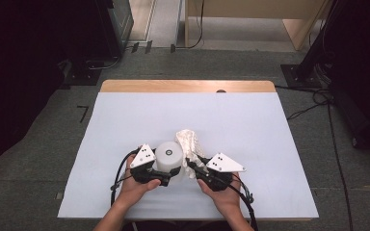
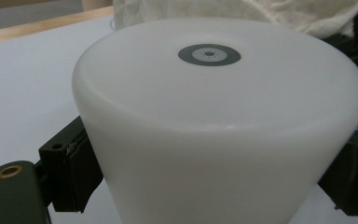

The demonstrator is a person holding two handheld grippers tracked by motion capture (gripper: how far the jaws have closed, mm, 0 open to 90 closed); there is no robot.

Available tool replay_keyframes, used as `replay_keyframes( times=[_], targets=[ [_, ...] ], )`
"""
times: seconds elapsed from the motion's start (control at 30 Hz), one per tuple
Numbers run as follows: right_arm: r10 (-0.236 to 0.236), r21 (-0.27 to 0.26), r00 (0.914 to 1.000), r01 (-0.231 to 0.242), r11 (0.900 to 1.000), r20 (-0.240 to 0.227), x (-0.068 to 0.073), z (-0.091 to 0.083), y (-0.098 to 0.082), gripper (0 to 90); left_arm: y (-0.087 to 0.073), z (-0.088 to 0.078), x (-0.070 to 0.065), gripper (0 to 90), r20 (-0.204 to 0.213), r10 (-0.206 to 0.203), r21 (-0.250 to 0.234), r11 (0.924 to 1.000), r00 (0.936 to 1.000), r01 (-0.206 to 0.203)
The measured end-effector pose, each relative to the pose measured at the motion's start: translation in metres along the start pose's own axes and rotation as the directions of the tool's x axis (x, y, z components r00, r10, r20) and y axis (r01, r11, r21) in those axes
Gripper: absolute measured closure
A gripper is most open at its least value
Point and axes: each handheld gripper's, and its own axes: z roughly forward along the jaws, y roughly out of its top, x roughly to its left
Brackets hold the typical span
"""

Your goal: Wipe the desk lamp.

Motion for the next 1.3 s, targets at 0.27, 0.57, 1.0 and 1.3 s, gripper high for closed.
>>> replay_keyframes(
  times=[0.27, 0.57, 1.0, 1.3],
  targets=[
    [-0.032, -0.011, 0.9994, 0.032, 0.999, -0.011, 0.004, -0.001, 0.002, 72.8, 0.000, -0.001, 0.001, 8.7, -0.040, 0.013, 0.008, 0.9999, 0.9991, -0.013],
    [-0.019, 0.024, 0.9993, 0.020, 1.000, -0.031, 0.005, 0.006, -0.004, 72.8, 0.009, -0.020, 0.008, 8.7, 0.016, -0.076, -0.125, 0.9891, 0.9970, 0.078],
    [-0.046, 0.075, 0.9971, 0.050, 0.996, -0.061, 0.016, 0.016, -0.011, 72.8, 0.004, -0.023, 0.020, 8.8, -0.011, -0.184, -0.167, 0.9694, 0.9828, 0.180],
    [0.012, 0.060, 0.9999, -0.012, 0.998, 0.000, -0.004, 0.007, -0.008, 73.0, 0.005, -0.015, 0.005, 8.7, 0.049, -0.094, -0.163, 0.9816, 0.9944, 0.100]
  ],
)
